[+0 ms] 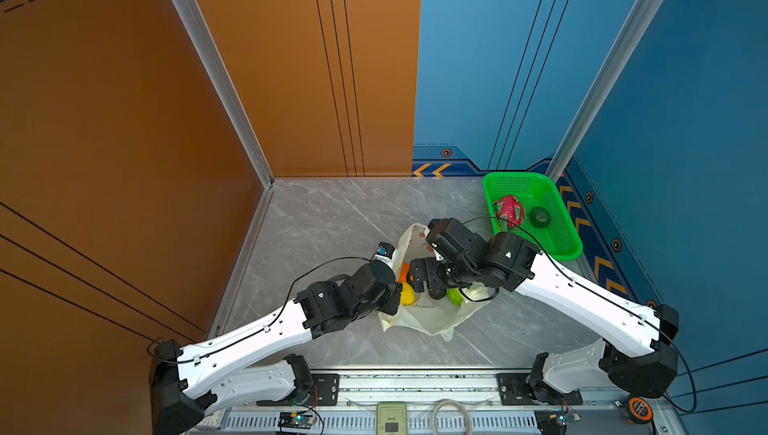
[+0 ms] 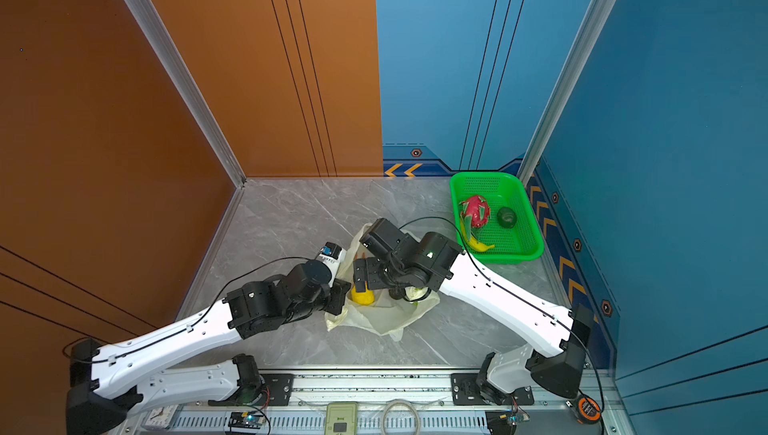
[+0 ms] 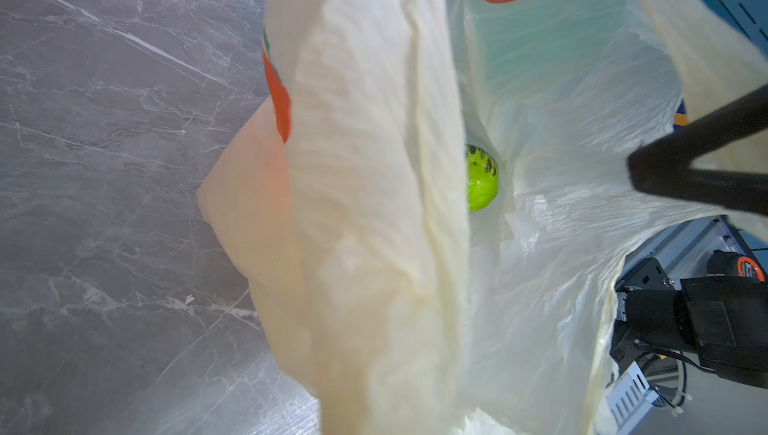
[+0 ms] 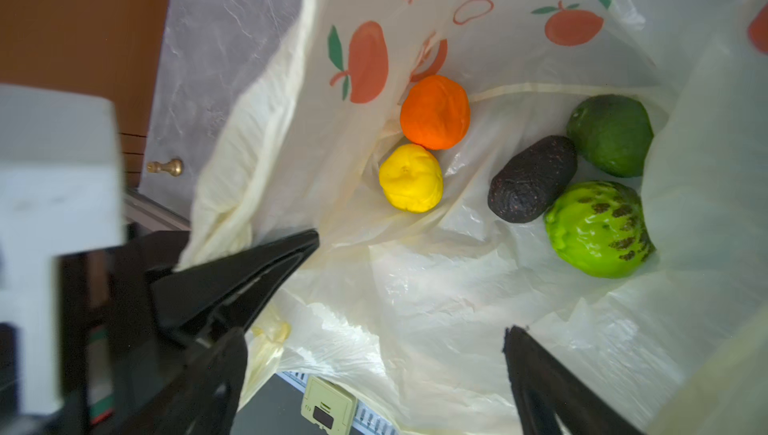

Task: Untie the knot of the plastic bag and take out the fruit
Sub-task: 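Move the right gripper back over the bag opening while the left holds the bag, then lower the right gripper into the bag toward the dark avocado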

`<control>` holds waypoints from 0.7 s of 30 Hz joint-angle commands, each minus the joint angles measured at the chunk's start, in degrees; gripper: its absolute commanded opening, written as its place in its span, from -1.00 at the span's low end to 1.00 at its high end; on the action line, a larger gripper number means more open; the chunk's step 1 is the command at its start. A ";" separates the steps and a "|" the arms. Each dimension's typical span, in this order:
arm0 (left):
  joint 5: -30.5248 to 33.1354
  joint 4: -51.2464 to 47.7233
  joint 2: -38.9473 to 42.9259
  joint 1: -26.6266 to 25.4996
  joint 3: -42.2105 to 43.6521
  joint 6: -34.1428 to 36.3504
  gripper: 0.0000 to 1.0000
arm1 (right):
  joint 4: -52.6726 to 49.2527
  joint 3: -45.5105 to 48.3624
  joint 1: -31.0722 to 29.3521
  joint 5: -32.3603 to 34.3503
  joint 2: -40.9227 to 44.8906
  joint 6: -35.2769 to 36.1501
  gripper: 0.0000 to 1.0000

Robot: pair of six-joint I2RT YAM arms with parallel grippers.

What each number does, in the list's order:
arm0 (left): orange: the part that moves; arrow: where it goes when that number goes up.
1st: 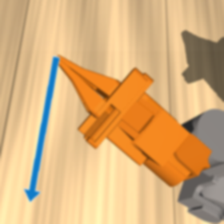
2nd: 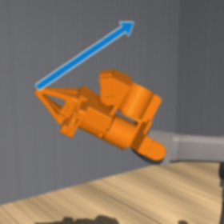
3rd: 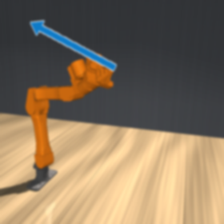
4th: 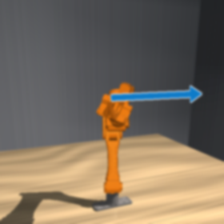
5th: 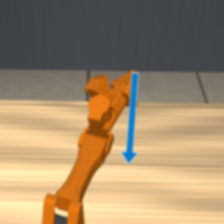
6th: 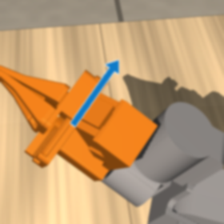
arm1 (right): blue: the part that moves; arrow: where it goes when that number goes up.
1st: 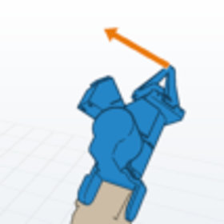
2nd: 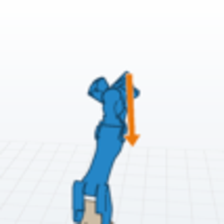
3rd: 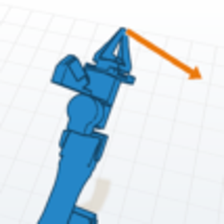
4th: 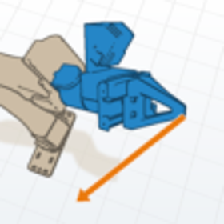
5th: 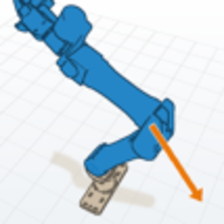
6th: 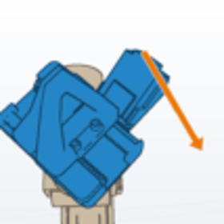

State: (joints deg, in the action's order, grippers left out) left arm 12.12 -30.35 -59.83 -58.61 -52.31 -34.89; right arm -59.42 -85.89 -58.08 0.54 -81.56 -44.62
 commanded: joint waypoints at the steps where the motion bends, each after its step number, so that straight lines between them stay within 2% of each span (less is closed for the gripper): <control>1: -1.33 1.18 1.03 0.07 -0.33 0.63 -1.00 | 0.79 3.32 -1.31 6.98 -0.84 0.20 0.92; 8: -1.61 1.61 0.76 0.08 -0.33 0.26 -1.00 | 1.05 7.98 -1.42 10.19 -3.82 4.69 0.92; 12: -1.49 1.78 0.50 0.04 -0.33 -0.01 -1.00 | 3.20 9.20 -1.18 7.83 -5.54 5.60 0.92; 18: -1.20 1.94 0.11 -0.62 -0.32 -0.26 -1.00 | 4.99 8.56 -0.55 3.86 -10.80 3.06 0.93; 21: -1.00 1.94 0.40 -0.73 0.24 -0.54 -1.00 | 5.95 10.33 0.54 6.57 -11.63 0.79 0.95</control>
State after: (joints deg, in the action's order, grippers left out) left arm 11.77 -29.56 -59.77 -58.70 -52.31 -34.96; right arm -54.52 -77.12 -58.70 5.87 -92.77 -41.36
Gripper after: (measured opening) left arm 0.045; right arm 0.973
